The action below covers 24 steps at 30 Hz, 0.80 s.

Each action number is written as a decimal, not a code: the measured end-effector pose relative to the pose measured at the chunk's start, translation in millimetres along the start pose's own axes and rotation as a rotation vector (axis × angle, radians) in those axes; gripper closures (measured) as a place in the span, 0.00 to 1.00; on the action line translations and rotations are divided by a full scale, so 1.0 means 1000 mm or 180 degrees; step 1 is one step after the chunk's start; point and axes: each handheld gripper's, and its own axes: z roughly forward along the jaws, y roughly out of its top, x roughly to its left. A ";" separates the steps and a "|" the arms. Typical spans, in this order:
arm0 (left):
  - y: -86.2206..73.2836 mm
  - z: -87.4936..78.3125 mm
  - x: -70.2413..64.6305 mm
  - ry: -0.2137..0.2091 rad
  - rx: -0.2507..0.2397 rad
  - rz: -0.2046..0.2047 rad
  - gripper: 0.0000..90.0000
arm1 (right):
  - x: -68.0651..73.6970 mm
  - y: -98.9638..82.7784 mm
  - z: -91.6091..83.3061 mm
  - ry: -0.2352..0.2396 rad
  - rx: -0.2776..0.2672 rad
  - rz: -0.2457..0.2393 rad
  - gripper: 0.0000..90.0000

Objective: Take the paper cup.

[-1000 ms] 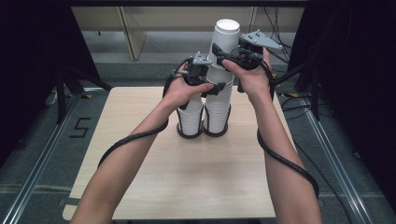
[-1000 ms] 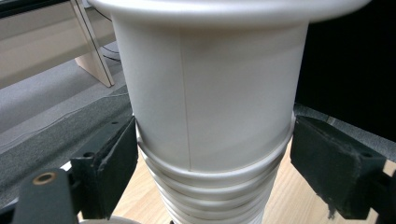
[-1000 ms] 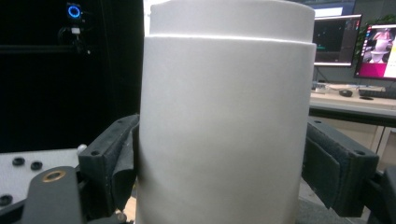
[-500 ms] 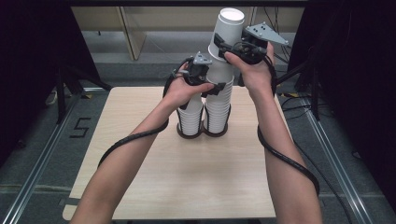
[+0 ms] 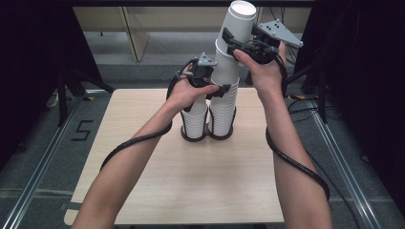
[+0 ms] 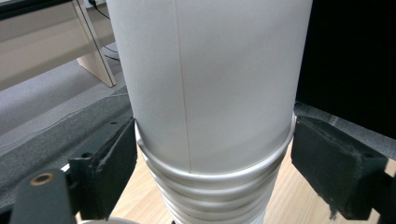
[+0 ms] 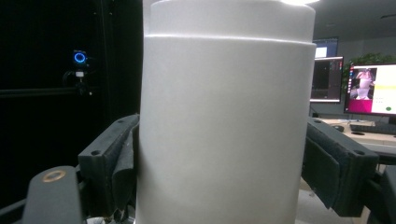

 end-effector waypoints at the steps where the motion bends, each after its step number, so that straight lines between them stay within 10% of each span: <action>1: 0.000 0.000 0.000 0.0000 0.0000 0.0000 0.16 | -0.001 0.000 -0.001 -0.0016 -0.0024 -0.0048 0.22; 24: 0.001 -0.057 0.004 0.0011 -0.0241 0.0023 0.10 | -0.010 0.008 -0.049 -0.0016 -0.0082 -0.0222 0.22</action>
